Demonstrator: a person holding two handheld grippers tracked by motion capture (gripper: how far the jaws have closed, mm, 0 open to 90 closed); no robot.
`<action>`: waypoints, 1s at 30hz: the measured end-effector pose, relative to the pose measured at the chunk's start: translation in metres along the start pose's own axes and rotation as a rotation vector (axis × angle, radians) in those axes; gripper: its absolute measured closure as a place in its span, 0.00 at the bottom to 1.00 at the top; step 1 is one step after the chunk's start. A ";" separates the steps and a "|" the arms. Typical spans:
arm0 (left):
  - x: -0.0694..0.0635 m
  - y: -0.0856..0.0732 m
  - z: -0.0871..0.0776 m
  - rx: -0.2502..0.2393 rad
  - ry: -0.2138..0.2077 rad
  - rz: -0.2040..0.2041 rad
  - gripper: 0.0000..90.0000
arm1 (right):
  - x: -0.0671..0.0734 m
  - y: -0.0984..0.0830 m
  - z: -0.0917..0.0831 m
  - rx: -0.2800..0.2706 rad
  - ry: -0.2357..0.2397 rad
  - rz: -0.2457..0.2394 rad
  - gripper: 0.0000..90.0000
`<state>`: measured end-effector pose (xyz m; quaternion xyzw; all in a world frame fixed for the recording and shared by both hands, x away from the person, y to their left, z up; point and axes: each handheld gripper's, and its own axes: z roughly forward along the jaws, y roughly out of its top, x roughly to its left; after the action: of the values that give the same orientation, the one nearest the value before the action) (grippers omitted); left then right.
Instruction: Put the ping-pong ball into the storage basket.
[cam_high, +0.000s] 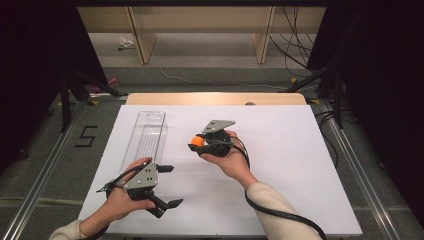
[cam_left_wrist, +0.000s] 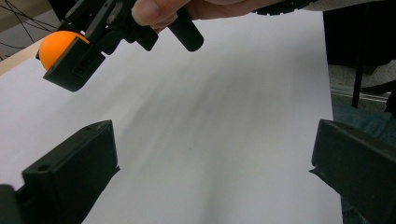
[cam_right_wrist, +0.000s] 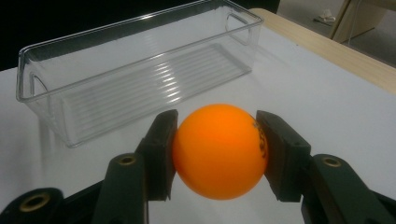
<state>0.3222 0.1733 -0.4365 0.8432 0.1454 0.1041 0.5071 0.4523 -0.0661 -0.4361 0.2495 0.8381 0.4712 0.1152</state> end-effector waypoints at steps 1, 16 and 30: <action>0.000 0.000 0.000 0.001 0.000 0.001 0.00 | 0.000 0.000 0.000 -0.002 -0.002 0.002 0.57; 0.000 0.000 -0.001 -0.001 -0.002 -0.002 0.00 | -0.002 0.006 0.001 -0.016 0.002 0.007 0.57; -0.001 0.000 -0.001 -0.004 -0.002 -0.003 0.00 | 0.000 0.012 0.004 -0.027 0.007 0.007 0.57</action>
<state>0.3209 0.1740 -0.4358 0.8420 0.1459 0.1029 0.5090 0.4577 -0.0587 -0.4280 0.2493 0.8312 0.4837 0.1141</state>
